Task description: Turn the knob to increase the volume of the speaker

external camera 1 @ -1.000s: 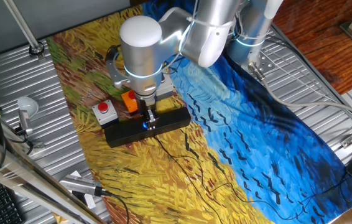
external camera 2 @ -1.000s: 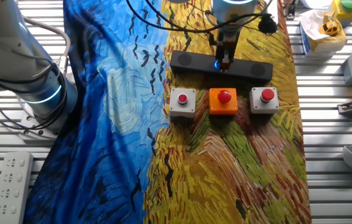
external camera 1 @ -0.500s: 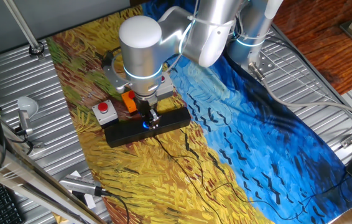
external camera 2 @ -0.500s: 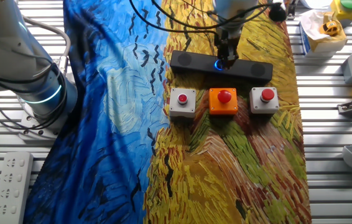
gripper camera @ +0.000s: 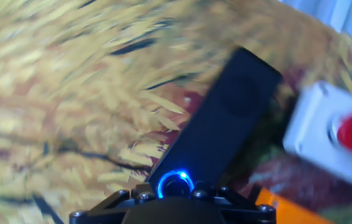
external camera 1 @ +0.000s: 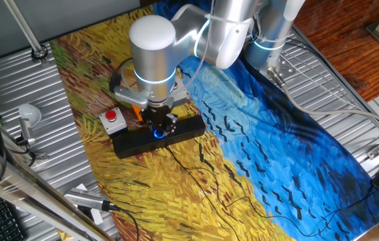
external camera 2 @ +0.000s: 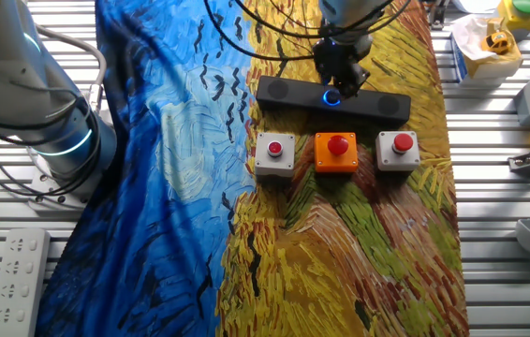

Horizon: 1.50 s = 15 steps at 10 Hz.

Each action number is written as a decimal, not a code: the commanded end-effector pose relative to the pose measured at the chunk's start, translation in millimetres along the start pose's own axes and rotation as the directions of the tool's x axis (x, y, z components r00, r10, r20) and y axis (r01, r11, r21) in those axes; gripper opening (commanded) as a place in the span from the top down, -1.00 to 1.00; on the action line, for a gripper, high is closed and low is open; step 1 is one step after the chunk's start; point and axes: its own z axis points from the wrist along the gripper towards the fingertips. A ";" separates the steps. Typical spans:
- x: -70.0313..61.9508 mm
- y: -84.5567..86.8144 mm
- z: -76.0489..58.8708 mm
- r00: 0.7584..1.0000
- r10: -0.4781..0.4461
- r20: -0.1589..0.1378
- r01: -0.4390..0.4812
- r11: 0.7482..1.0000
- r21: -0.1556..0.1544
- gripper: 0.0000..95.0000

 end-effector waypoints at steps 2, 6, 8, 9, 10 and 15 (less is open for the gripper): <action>-4.1 -6.8 5.4 0.424 -0.905 0.038 0.905 0.425 0.003 0.20; -5.0 -10.4 10.8 0.393 -0.918 0.048 0.919 0.394 -0.003 0.20; -4.6 -11.1 13.3 0.404 -0.913 0.060 0.915 0.403 -0.015 0.20; -4.0 -10.7 13.5 0.412 -0.909 0.063 0.911 0.411 -0.019 0.20; -3.1 -10.2 13.7 0.425 -0.903 0.064 0.905 0.425 -0.021 0.20; 5.7 -6.8 8.0 0.527 -0.848 0.058 0.850 0.526 -0.031 -0.20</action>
